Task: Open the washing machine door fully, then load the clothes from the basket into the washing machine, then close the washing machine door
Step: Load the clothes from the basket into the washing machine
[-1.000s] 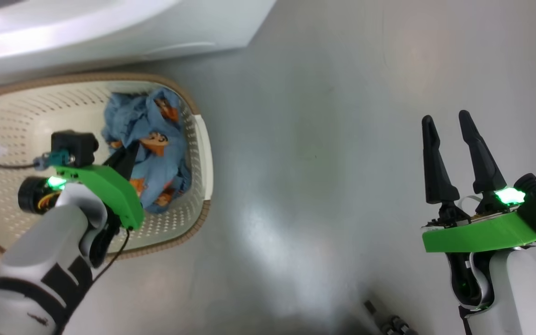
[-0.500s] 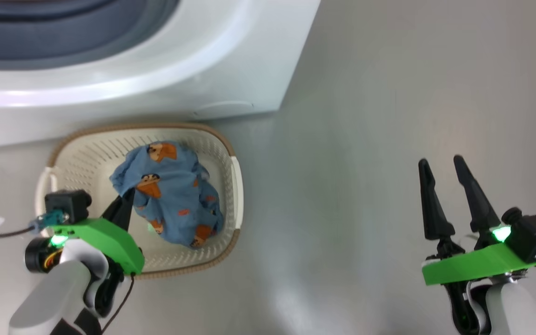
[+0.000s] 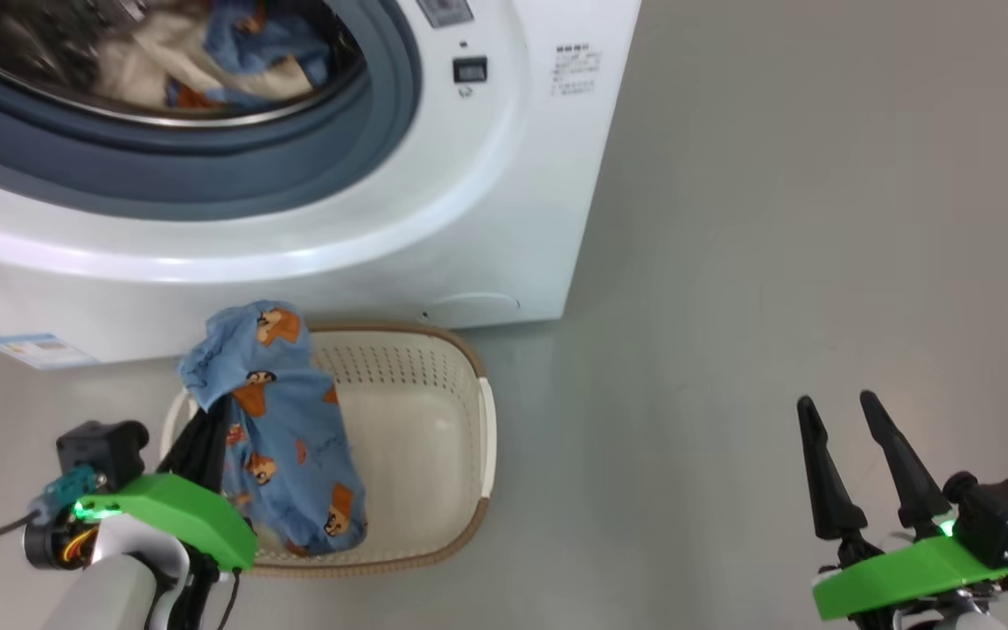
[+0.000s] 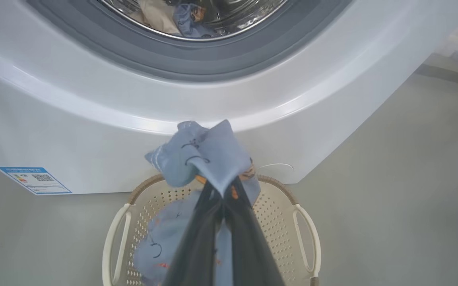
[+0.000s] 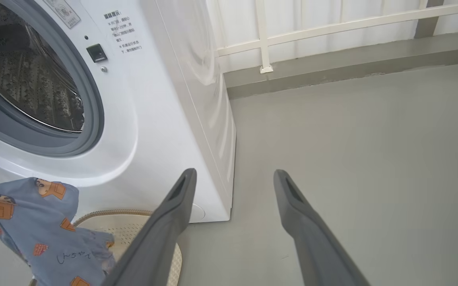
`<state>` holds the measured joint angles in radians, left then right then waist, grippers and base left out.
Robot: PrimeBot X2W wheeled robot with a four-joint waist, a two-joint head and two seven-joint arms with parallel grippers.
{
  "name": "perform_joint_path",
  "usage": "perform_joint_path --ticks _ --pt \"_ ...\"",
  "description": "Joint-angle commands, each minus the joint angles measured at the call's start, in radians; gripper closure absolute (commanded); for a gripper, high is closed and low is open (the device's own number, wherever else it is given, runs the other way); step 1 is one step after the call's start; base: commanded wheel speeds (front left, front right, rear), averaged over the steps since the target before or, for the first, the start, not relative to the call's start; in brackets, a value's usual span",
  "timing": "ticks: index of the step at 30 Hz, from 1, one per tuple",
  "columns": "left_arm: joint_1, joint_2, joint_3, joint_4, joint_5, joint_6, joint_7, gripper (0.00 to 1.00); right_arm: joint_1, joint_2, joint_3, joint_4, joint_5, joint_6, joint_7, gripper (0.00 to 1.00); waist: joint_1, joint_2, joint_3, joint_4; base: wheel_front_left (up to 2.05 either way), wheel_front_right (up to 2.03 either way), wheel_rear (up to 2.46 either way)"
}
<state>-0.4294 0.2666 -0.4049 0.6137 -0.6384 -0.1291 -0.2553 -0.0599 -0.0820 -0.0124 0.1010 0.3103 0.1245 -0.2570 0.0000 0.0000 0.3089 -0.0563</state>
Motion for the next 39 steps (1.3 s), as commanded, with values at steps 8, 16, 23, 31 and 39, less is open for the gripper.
perform_joint_path --ticks 8,16,23,31,39 --pt "0.107 0.02 0.152 -0.174 0.095 -0.002 -0.006 1.0 0.064 -0.033 0.013 -0.018 0.007 0.006 -0.005 0.0 0.0 0.0 -0.121 0.043 0.0 0.0 0.0" --pt "0.231 0.008 0.253 -0.314 0.163 -0.002 -0.006 1.0 0.106 -0.042 0.002 -0.022 0.01 0.006 -0.005 0.0 0.0 0.0 -0.164 0.045 0.0 0.0 0.0" --pt "0.377 -0.024 0.359 -0.462 0.218 -0.002 -0.006 1.0 0.147 -0.047 -0.008 -0.029 0.01 0.006 -0.005 0.0 0.0 0.0 -0.197 0.041 0.0 0.0 0.0" --pt "0.453 -0.064 0.414 -0.543 0.252 -0.002 -0.006 1.0 0.161 -0.047 -0.02 -0.038 0.01 0.006 -0.005 0.0 0.0 0.0 -0.193 0.04 0.0 0.0 0.0" --pt "0.413 -0.065 0.418 -0.56 0.238 -0.002 -0.006 1.0 0.143 -0.043 -0.02 -0.048 0.009 0.006 -0.005 0.0 0.0 0.0 -0.152 0.029 0.0 0.0 0.0"
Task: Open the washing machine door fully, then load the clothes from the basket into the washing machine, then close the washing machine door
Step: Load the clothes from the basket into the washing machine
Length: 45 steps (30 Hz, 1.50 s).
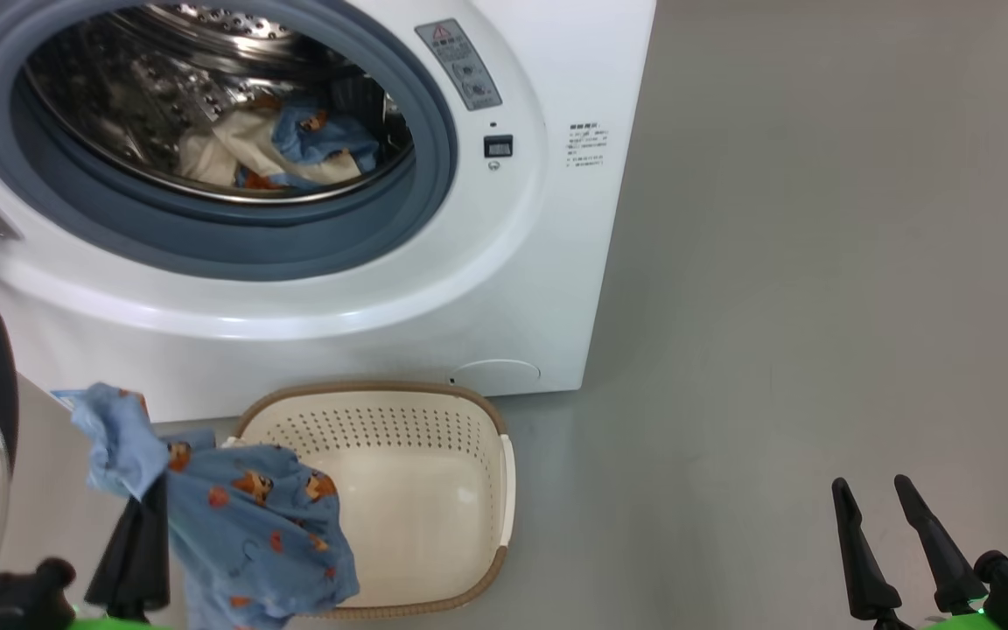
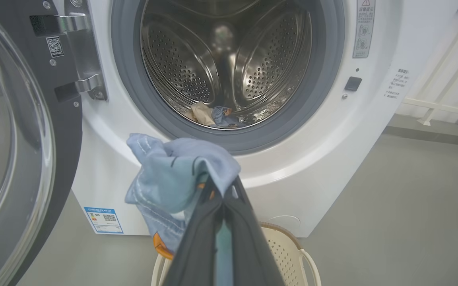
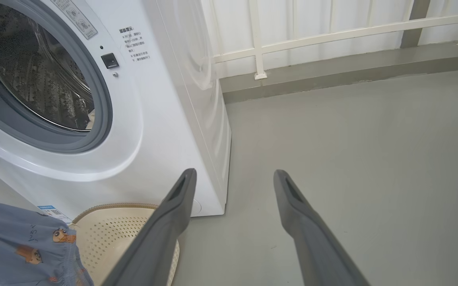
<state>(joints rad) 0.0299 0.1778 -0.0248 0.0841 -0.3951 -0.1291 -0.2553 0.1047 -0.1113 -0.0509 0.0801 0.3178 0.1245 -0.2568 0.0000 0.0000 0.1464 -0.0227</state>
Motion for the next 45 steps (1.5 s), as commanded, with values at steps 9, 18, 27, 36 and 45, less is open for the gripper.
perform_joint_path --ticks 9,18,27,36,45 --pt "-0.274 0.072 0.01 -0.008 -0.036 -0.002 -0.006 1.0 -0.075 0.006 0.023 -0.039 -0.006 0.006 -0.005 0.0 0.0 0.0 0.113 -0.022 0.0 0.0 0.0" --pt "-0.596 0.137 -0.039 0.119 -0.041 -0.002 -0.006 1.0 -0.153 0.027 0.037 -0.046 -0.011 0.006 -0.005 0.0 0.0 0.0 0.225 -0.066 0.0 0.0 0.0" --pt "-0.84 0.209 -0.096 0.393 -0.097 -0.002 -0.006 1.0 -0.209 0.048 0.072 -0.045 -0.01 0.006 -0.005 0.0 0.0 0.0 0.31 -0.144 0.0 0.0 0.0" --pt "-1.013 0.252 -0.177 0.714 -0.146 -0.002 -0.006 1.0 -0.234 0.059 0.112 -0.04 -0.003 0.006 -0.005 0.0 0.0 0.0 0.368 -0.211 0.0 0.0 0.0" --pt "-1.164 0.288 -0.197 0.788 -0.104 -0.002 -0.006 1.0 -0.25 0.061 0.127 -0.047 0.008 0.006 -0.005 0.0 0.0 0.0 0.418 -0.226 0.0 0.0 0.0"
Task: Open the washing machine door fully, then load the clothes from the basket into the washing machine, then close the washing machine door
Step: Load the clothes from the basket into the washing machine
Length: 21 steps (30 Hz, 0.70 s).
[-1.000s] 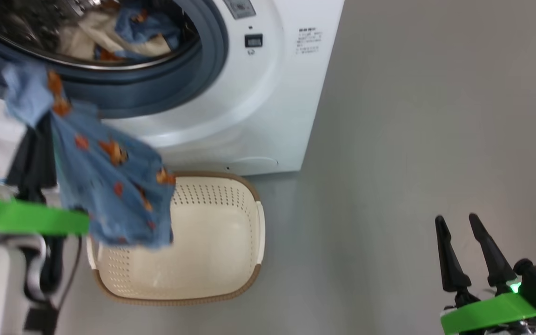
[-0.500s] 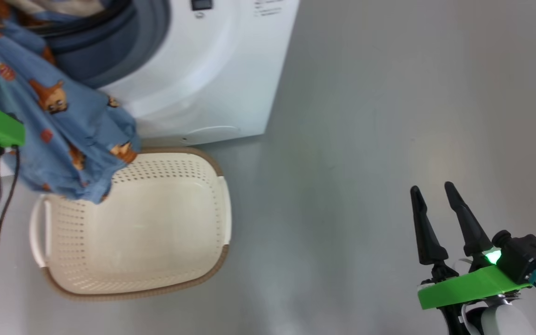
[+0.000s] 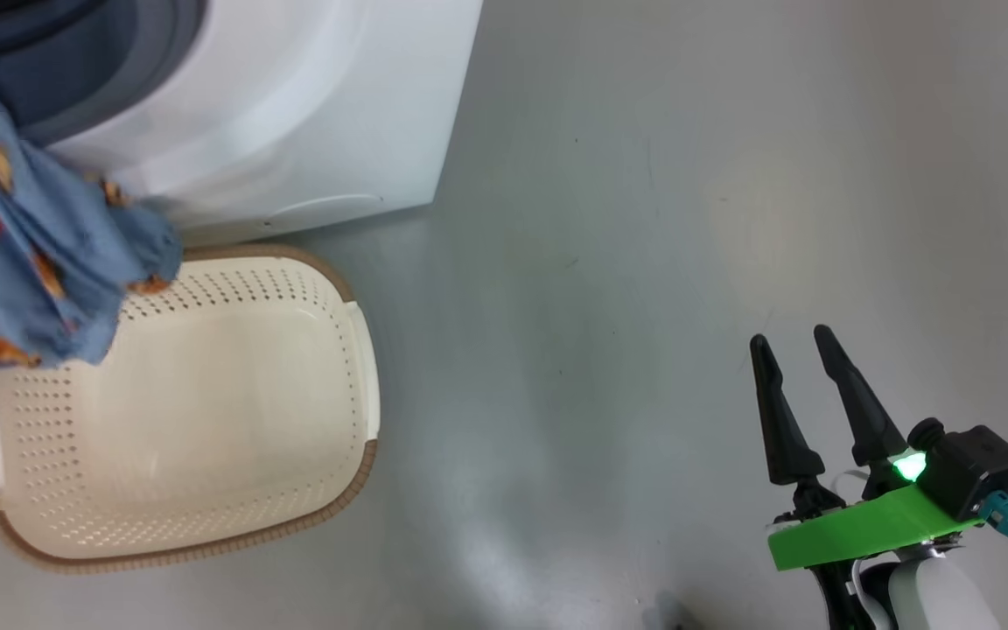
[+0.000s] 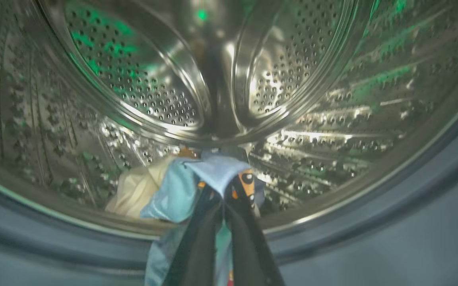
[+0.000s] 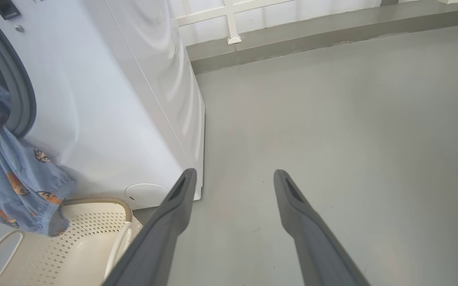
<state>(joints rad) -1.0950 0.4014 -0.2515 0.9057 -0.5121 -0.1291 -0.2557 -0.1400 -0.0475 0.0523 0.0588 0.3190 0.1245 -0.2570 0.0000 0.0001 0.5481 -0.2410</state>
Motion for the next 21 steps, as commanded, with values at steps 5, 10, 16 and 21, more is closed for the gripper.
perform_joint_path --ticks 5,10,16,21 --pt "-0.07 0.07 0.14 -0.186 0.119 0.001 -0.006 1.0 -0.015 -0.003 0.028 -0.027 0.013 0.006 -0.005 0.0 0.0 -0.0001 0.031 -0.009 0.0 0.0 0.0" --pt "-0.043 0.04 0.239 -0.272 0.202 0.0 -0.006 1.0 -0.023 -0.003 0.04 -0.023 0.016 0.006 -0.005 0.0 0.0 -0.0001 0.033 -0.019 0.0 0.0 0.0" --pt "-0.043 0.023 0.149 -0.084 0.195 -0.001 -0.006 1.0 -0.018 -0.003 0.048 -0.021 0.014 0.006 -0.005 0.0 0.0 -0.0001 0.024 -0.024 0.0 0.0 0.0" --pt "-0.078 0.028 0.068 0.031 0.146 -0.001 -0.006 0.24 -0.014 -0.003 0.048 -0.019 0.015 0.006 -0.005 0.0 0.0 -0.0001 0.016 -0.024 0.0 0.0 0.0"
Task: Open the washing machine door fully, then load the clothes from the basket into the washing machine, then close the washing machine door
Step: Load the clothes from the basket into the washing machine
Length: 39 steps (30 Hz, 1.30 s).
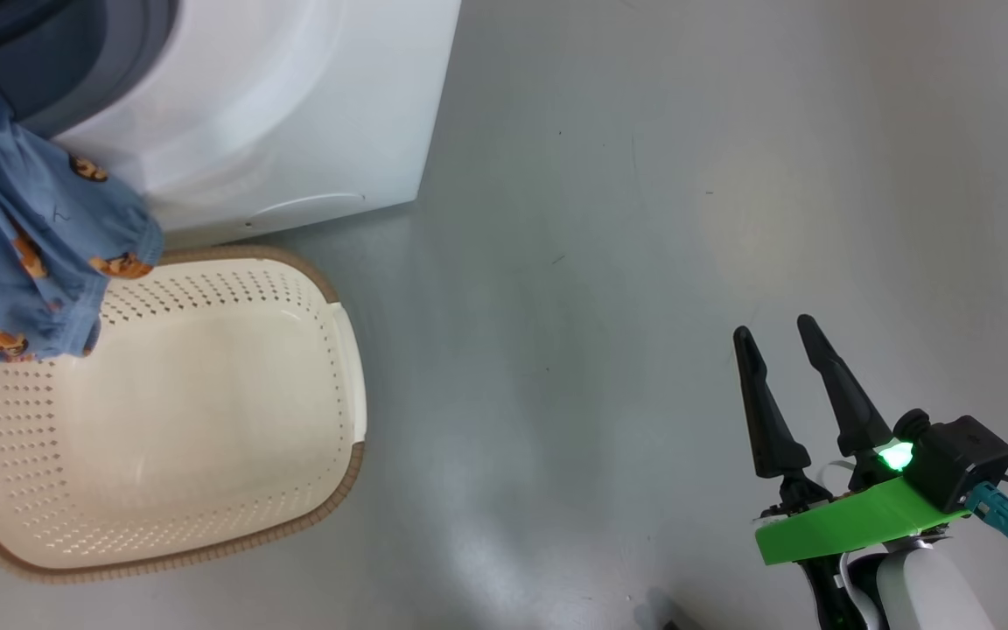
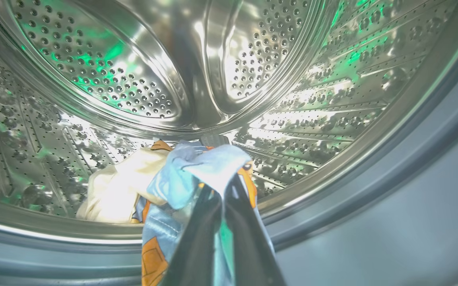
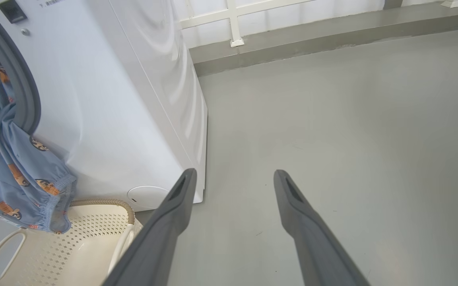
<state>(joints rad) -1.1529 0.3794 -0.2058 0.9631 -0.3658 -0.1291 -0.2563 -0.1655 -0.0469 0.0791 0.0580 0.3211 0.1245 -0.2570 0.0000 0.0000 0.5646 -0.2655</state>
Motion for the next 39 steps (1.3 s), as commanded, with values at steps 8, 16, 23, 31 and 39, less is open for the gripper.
perform_joint_path --ticks 8,16,23,31,39 --pt "-0.048 0.065 -0.053 0.014 -0.072 -0.001 -0.006 0.0 0.011 -0.003 0.018 -0.017 0.014 0.006 -0.005 0.0 0.0 0.0 -0.016 0.013 0.0 0.0 0.0" --pt "-0.028 0.065 -0.064 0.007 -0.098 -0.001 -0.006 0.0 0.012 -0.003 0.019 -0.014 0.011 0.006 -0.005 0.0 0.0 0.0 -0.031 0.027 0.0 0.0 0.0" --pt "0.039 0.047 -0.022 -0.05 -0.118 -0.001 -0.006 0.0 0.015 -0.003 0.014 -0.012 0.006 0.006 -0.005 0.0 0.0 0.0 -0.051 0.049 0.0 0.0 0.0" --pt "0.17 0.008 0.055 -0.174 -0.098 -0.001 -0.006 0.0 0.025 -0.003 -0.008 -0.017 -0.01 0.006 -0.005 0.0 0.0 0.0 -0.072 0.085 0.0 0.0 0.0" --pt "0.364 -0.042 0.142 -0.337 -0.049 -0.001 -0.006 0.0 0.038 -0.004 -0.033 -0.02 -0.023 0.006 -0.005 0.0 0.0 0.0 -0.097 0.12 0.0 0.0 0.0"
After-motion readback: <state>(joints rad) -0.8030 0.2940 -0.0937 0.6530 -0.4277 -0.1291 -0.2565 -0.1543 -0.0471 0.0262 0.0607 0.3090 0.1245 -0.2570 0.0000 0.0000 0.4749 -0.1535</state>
